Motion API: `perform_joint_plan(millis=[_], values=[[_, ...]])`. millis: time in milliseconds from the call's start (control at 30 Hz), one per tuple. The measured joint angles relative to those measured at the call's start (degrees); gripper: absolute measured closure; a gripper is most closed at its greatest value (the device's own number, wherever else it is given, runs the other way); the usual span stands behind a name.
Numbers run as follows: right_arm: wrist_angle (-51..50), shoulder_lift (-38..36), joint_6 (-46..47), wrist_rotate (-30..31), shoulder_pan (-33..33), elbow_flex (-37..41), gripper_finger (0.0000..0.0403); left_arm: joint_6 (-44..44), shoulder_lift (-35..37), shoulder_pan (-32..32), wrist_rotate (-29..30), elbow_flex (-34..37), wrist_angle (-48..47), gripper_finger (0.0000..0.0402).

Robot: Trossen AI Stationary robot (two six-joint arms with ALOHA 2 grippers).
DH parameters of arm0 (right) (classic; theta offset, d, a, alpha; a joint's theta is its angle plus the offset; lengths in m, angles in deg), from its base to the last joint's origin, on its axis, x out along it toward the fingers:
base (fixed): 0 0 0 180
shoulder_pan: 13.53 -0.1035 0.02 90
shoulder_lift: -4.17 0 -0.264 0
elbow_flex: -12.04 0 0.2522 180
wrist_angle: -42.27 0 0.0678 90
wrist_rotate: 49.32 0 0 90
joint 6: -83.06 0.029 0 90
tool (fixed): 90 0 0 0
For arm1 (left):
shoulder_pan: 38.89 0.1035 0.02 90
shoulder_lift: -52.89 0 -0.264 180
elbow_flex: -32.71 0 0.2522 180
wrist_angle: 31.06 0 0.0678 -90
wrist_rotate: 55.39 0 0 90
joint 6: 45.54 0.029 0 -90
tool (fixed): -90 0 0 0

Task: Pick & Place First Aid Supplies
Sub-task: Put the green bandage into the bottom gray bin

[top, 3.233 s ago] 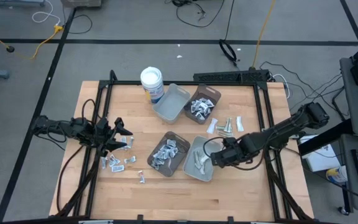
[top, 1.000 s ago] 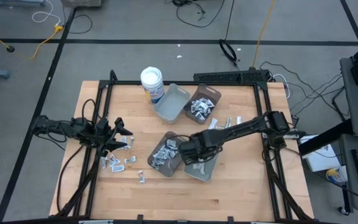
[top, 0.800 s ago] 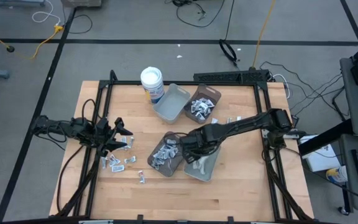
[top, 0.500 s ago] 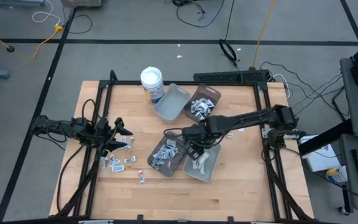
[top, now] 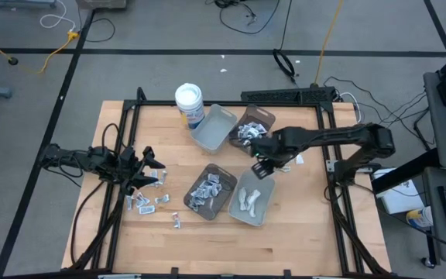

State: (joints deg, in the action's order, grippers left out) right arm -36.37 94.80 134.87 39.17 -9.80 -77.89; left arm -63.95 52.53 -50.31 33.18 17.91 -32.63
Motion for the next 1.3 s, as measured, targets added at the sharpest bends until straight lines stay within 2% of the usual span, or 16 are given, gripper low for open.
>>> perform_joint_plan(millis=[333,733,967,1300], values=[[-0.2,-10.0,0.0,1.3,10.9,13.0,0.0262,0.0,0.0,0.0,0.0,0.0,0.0,0.0135],[-0.8,-17.5,-0.6,0.6,23.6,22.0,0.0266,0.0,0.0,0.0,0.0,0.0,0.0,0.0135],[-0.7,-18.2,-2.2,-0.1,27.8,22.9,0.0266,0.0,0.0,0.0,0.0,0.0,0.0,0.0135],[2.2,-11.8,-3.7,0.3,29.6,23.0,0.0276,0.0,0.0,0.0,0.0,0.0,0.0,0.0135]])
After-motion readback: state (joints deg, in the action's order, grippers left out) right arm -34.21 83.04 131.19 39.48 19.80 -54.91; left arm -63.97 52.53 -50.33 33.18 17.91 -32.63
